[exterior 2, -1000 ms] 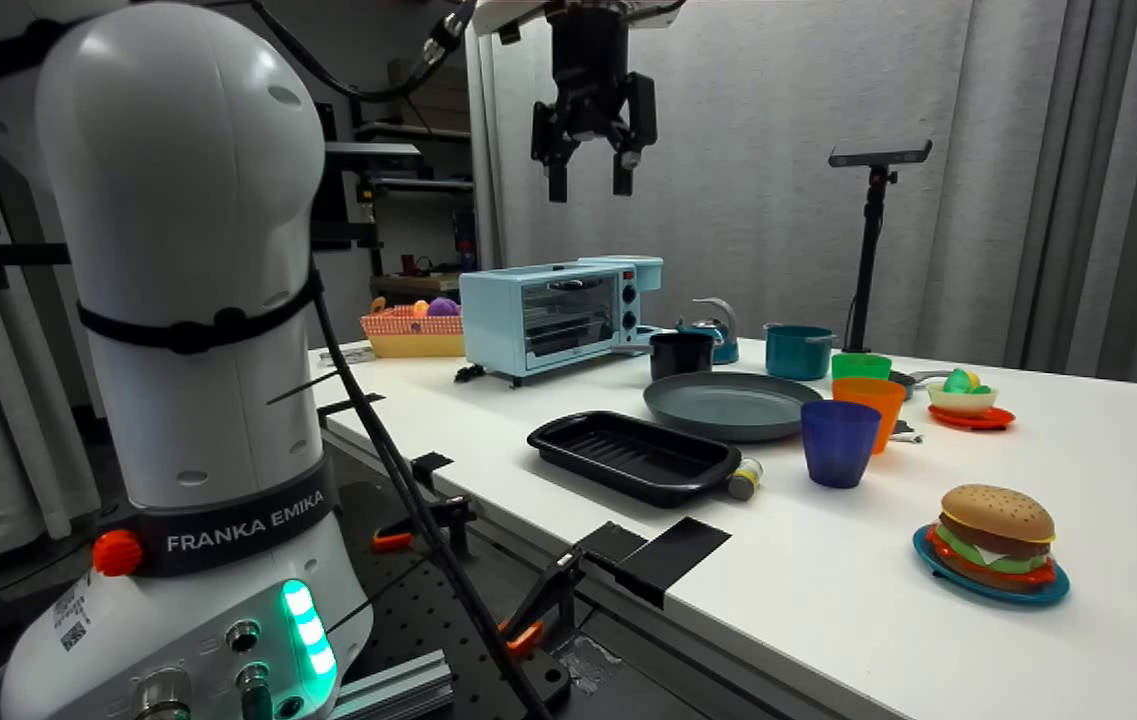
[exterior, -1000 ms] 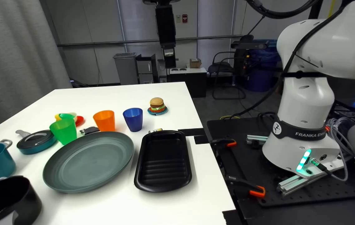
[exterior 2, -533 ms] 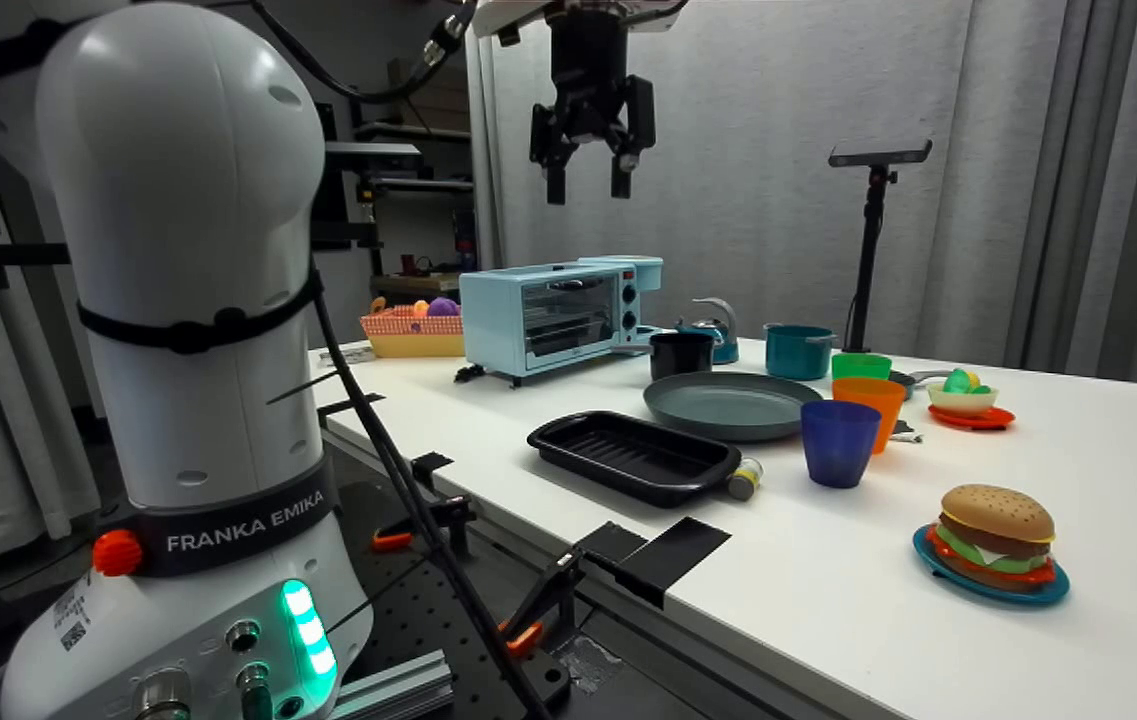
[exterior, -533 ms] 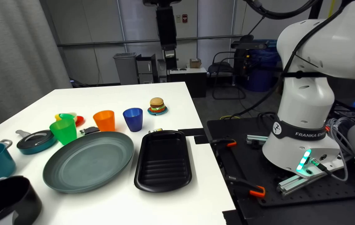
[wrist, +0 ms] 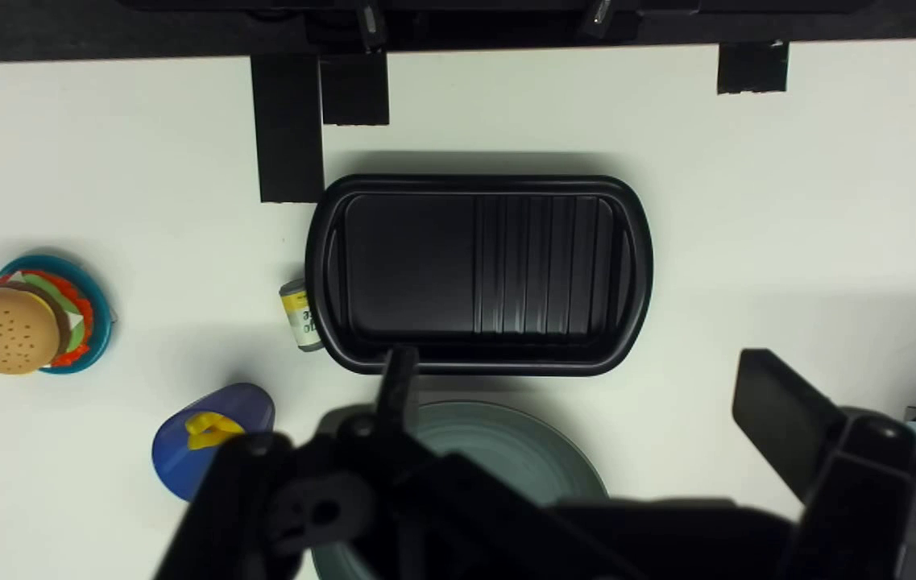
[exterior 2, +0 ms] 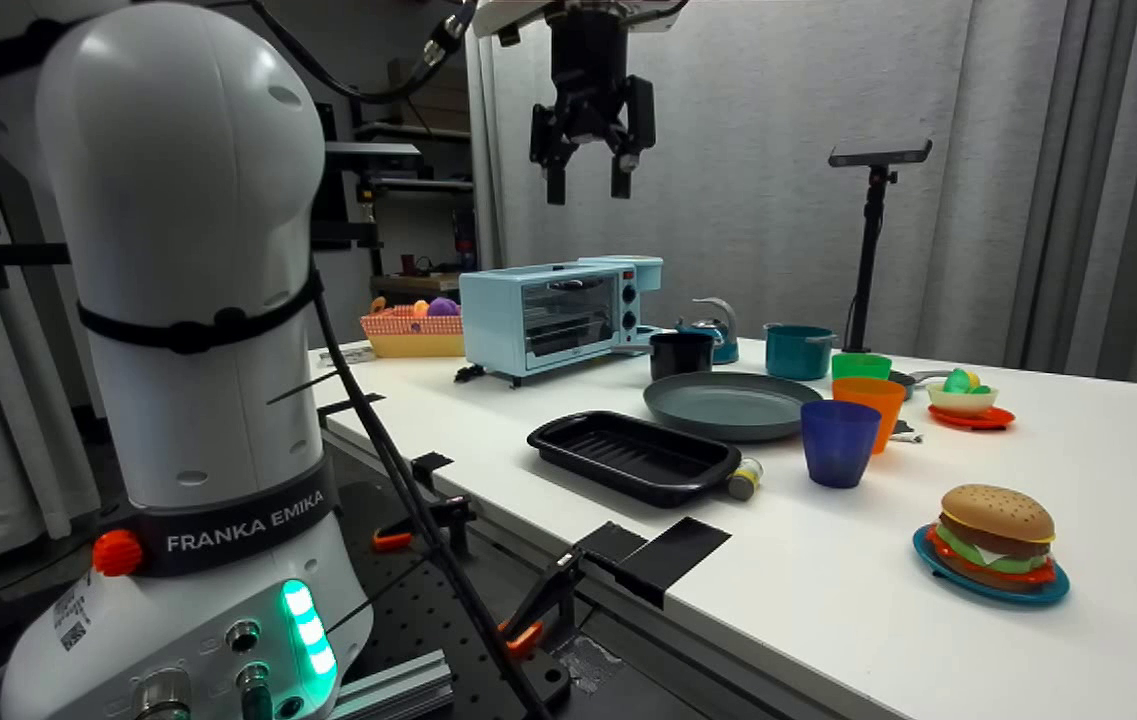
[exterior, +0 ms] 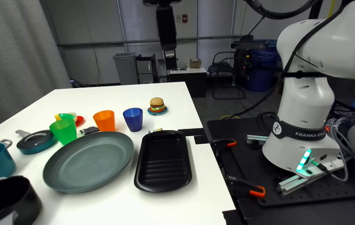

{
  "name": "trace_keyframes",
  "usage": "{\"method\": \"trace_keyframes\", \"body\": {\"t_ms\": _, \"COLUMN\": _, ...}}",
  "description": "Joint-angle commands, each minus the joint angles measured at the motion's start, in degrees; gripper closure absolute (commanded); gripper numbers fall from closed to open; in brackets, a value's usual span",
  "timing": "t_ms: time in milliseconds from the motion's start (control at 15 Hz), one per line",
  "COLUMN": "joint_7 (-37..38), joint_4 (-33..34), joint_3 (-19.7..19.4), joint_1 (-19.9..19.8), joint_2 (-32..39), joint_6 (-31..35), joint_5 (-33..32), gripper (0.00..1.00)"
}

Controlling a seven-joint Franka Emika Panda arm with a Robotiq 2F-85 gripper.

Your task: Pour the potato fries in the blue cup on the plate

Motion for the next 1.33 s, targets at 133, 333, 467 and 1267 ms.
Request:
{"method": "trace_keyframes", "body": {"t_ms": 133, "joint_7": -0.08, "joint_4": 0.10, "joint_3": 0.19, "joint_1": -0.20, "joint_2": 0.02, "joint_6": -0.12, "joint_5": 0.11, "gripper": 0.00}}
{"method": "trace_keyframes", "body": {"t_ms": 333, "joint_7": -0.08, "joint_4": 0.10, "joint_3": 0.19, "joint_1": -0.20, "joint_2": 0.02, "joint_6": -0.12, "joint_5": 0.11, "gripper": 0.00}}
{"method": "trace_keyframes", "body": {"t_ms": 467, "joint_7": -0.08, "joint_4": 0.10, "joint_3": 0.19, "joint_1": -0.20, "joint_2": 0.02, "joint_6": -0.12, "joint_5": 0.11, "gripper": 0.00}}
{"method": "trace_keyframes", "body": {"t_ms": 1267, "joint_7": 0.34, "joint_4": 0.26, "joint_3": -0.60, "joint_1": -2.69, "joint_2": 2.66, "joint_6": 2.54, "joint_5": -5.79, "gripper": 0.00}}
